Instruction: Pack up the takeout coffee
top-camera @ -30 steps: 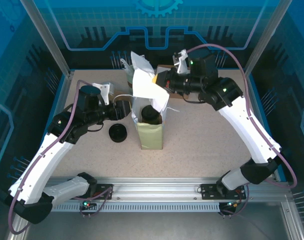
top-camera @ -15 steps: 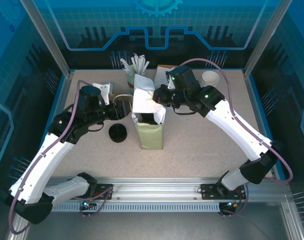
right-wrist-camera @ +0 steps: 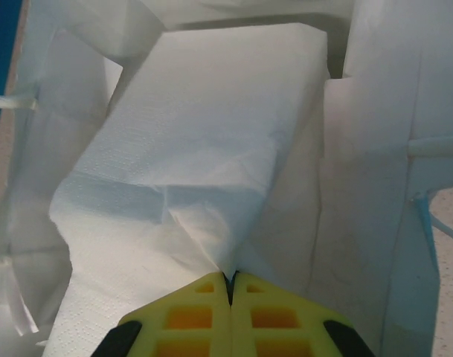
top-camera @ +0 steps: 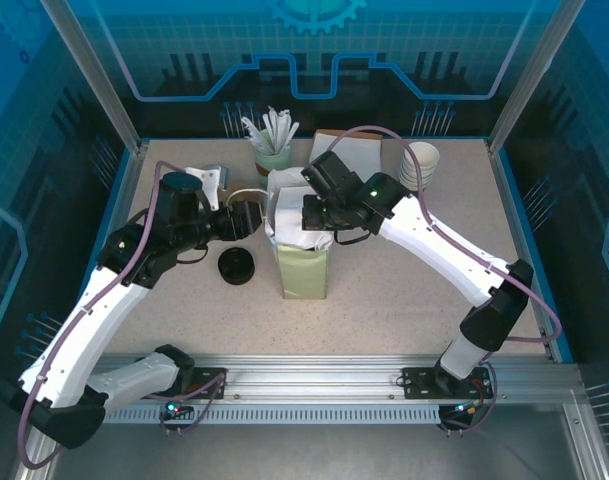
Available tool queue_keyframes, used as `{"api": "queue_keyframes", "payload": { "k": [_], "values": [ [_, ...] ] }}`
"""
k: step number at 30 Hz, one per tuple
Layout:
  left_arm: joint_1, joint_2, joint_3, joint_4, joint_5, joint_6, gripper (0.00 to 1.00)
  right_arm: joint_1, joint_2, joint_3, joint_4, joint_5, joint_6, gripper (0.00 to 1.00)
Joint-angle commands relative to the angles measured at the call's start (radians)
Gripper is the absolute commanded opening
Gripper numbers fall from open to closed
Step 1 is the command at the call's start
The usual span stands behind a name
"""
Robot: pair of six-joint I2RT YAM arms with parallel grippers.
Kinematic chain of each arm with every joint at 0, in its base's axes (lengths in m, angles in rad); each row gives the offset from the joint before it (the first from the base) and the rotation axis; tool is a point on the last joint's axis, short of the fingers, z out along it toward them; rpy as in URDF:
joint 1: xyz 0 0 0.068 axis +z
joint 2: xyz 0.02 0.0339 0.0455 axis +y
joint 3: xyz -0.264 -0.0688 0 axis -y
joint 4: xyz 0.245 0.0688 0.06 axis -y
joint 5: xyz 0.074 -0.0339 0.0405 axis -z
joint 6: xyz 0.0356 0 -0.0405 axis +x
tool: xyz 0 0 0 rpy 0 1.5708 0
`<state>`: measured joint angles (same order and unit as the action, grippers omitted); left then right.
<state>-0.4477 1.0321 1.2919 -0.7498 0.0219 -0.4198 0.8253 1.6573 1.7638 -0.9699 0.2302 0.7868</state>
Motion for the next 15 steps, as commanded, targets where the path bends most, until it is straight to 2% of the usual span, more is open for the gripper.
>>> {"api": "queue_keyframes", "payload": {
  "k": [1, 6, 12, 15],
  "values": [
    [0.009, -0.018, -0.019, 0.021, 0.001, -0.012, 0.67, 0.021, 0.026, 0.040, -0.068, 0.089, -0.036, 0.00],
    [0.010, -0.021, -0.032, 0.024, 0.000, -0.015, 0.67, 0.048, 0.060, 0.046, -0.080, 0.128, -0.064, 0.00],
    [0.012, -0.027, -0.042, 0.026, 0.001, -0.018, 0.67, 0.062, 0.085, 0.075, -0.077, 0.105, -0.080, 0.00],
    [0.014, -0.033, -0.045, 0.023, 0.000, -0.017, 0.67, 0.063, 0.079, 0.094, -0.067, 0.079, -0.089, 0.15]
  ]
}}
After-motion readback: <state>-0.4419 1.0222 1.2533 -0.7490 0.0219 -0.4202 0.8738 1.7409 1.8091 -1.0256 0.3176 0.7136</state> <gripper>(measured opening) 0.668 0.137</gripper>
